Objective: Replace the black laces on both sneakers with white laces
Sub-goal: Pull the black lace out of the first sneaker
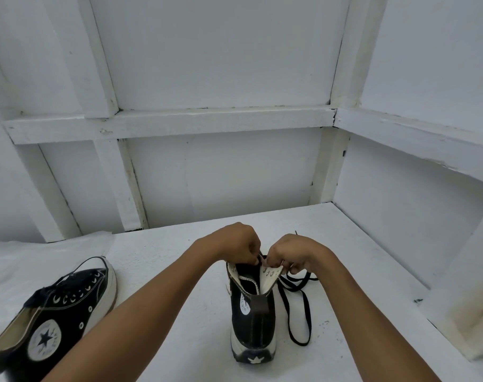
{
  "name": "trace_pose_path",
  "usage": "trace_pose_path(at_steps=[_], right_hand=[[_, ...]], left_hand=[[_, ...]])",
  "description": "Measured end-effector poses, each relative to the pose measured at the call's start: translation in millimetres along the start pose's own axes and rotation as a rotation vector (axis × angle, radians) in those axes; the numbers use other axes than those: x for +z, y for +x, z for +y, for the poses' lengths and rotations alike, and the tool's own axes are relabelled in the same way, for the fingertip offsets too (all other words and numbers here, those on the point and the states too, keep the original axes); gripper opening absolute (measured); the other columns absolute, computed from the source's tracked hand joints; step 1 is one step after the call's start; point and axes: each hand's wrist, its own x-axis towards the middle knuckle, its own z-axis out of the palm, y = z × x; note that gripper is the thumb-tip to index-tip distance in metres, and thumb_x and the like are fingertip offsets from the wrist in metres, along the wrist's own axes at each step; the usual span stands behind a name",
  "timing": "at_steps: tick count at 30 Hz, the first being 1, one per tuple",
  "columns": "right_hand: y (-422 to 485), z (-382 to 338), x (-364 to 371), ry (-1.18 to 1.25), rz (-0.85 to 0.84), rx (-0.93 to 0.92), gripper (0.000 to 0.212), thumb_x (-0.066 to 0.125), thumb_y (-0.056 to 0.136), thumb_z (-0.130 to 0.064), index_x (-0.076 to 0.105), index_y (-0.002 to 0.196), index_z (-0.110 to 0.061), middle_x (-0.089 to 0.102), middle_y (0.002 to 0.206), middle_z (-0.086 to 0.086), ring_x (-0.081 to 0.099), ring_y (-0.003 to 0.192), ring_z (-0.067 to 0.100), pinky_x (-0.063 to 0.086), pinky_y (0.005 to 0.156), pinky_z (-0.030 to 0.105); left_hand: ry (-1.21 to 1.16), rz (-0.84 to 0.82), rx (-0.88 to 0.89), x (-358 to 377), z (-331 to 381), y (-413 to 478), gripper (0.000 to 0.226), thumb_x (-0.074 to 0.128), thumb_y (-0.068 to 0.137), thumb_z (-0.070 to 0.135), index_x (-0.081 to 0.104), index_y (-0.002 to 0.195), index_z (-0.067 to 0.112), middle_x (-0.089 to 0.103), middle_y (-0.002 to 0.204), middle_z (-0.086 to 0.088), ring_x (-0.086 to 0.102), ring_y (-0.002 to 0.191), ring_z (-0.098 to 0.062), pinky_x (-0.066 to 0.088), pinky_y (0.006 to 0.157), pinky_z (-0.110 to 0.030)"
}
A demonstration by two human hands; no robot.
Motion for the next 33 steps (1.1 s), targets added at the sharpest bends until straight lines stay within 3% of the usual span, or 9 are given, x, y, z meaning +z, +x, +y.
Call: trace_pose_path(at_steps=[4, 8, 12, 15, 20, 24, 29, 31, 33], right_hand=[[4, 2, -1, 0.008, -0.024, -0.004, 0.006, 0.069, 0.08, -0.009, 0.067, 0.074, -0.008, 0.061, 0.061, 0.003, 0.052, 0.051, 0.013, 0.032, 0.049, 0.022], [8, 3, -1, -0.003, -0.044, -0.004, 0.009, 0.069, 0.082, -0.009, 0.069, 0.073, -0.01, 0.06, 0.063, 0.002, 0.051, 0.051, 0.012, 0.03, 0.048, 0.021], [11, 1, 1, -0.02, -0.029, -0.011, 0.01, 0.07, 0.081, -0.008, 0.067, 0.072, -0.008, 0.058, 0.06, 0.002, 0.048, 0.048, 0.011, 0.029, 0.047, 0.021], [10, 1, 2, -0.022, -0.023, -0.006, 0.009, 0.07, 0.08, -0.007, 0.066, 0.073, -0.006, 0.057, 0.056, 0.001, 0.046, 0.046, 0.011, 0.028, 0.047, 0.021], [9, 3, 2, -0.014, -0.012, 0.006, 0.005, 0.07, 0.079, -0.007, 0.067, 0.082, -0.005, 0.06, 0.065, 0.005, 0.051, 0.052, 0.014, 0.028, 0.046, 0.021], [8, 4, 2, 0.001, -0.002, 0.018, 0.005, 0.069, 0.077, -0.006, 0.065, 0.081, -0.006, 0.058, 0.065, 0.005, 0.049, 0.053, 0.014, 0.027, 0.047, 0.021], [7, 4, 1, -0.033, -0.017, 0.025, 0.009, 0.07, 0.08, -0.009, 0.069, 0.088, -0.006, 0.057, 0.066, 0.003, 0.05, 0.057, 0.015, 0.026, 0.046, 0.019], [8, 4, 0, -0.032, -0.028, 0.028, 0.009, 0.07, 0.081, -0.012, 0.07, 0.088, -0.006, 0.058, 0.064, 0.001, 0.05, 0.058, 0.015, 0.026, 0.045, 0.018], [7, 3, 0, -0.034, -0.033, 0.034, 0.009, 0.069, 0.082, -0.013, 0.07, 0.089, -0.006, 0.059, 0.064, 0.001, 0.049, 0.059, 0.014, 0.027, 0.045, 0.018]], left_hand=[[0.033, 0.138, -0.154, -8, -16, -4, 0.013, 0.064, 0.081, 0.025, 0.058, 0.071, 0.019, 0.062, 0.076, 0.002, 0.059, 0.077, -0.021, 0.043, 0.063, -0.028], [0.105, 0.143, -0.266, -10, -28, -8, 0.012, 0.063, 0.08, 0.018, 0.066, 0.089, 0.011, 0.069, 0.093, -0.004, 0.065, 0.089, -0.025, 0.049, 0.069, -0.03], [0.008, 0.092, -0.131, -9, -23, -9, 0.019, 0.062, 0.081, 0.013, 0.072, 0.092, 0.023, 0.07, 0.1, 0.005, 0.062, 0.093, -0.017, 0.052, 0.075, -0.028], [-0.026, -0.009, -0.053, -4, -10, -4, 0.013, 0.068, 0.083, 0.024, 0.077, 0.093, 0.023, 0.074, 0.097, 0.005, 0.064, 0.091, -0.016, 0.054, 0.08, -0.032], [0.02, -0.068, 0.007, 6, 0, 4, 0.008, 0.072, 0.085, 0.028, 0.074, 0.088, 0.021, 0.068, 0.084, 0.005, 0.058, 0.079, -0.014, 0.042, 0.065, -0.024], [-0.309, 0.05, -0.028, -3, -3, -2, 0.011, 0.069, 0.084, 0.02, 0.067, 0.073, 0.02, 0.063, 0.072, 0.011, 0.054, 0.066, -0.003, 0.041, 0.062, -0.02], [-0.946, 0.149, 0.009, -19, -7, -16, 0.013, 0.058, 0.087, 0.009, 0.059, 0.075, 0.006, 0.073, 0.084, -0.012, 0.068, 0.084, -0.021, 0.051, 0.081, -0.031], [-1.15, 0.166, -0.004, -23, -7, -18, 0.018, 0.054, 0.091, 0.005, 0.053, 0.073, 0.005, 0.06, 0.069, -0.015, 0.062, 0.065, -0.029, 0.053, 0.072, -0.035], [-1.185, 0.162, -0.06, -24, -9, -18, 0.025, 0.056, 0.093, 0.007, 0.047, 0.07, 0.01, 0.046, 0.059, -0.006, 0.042, 0.049, -0.021, 0.045, 0.053, -0.029]])
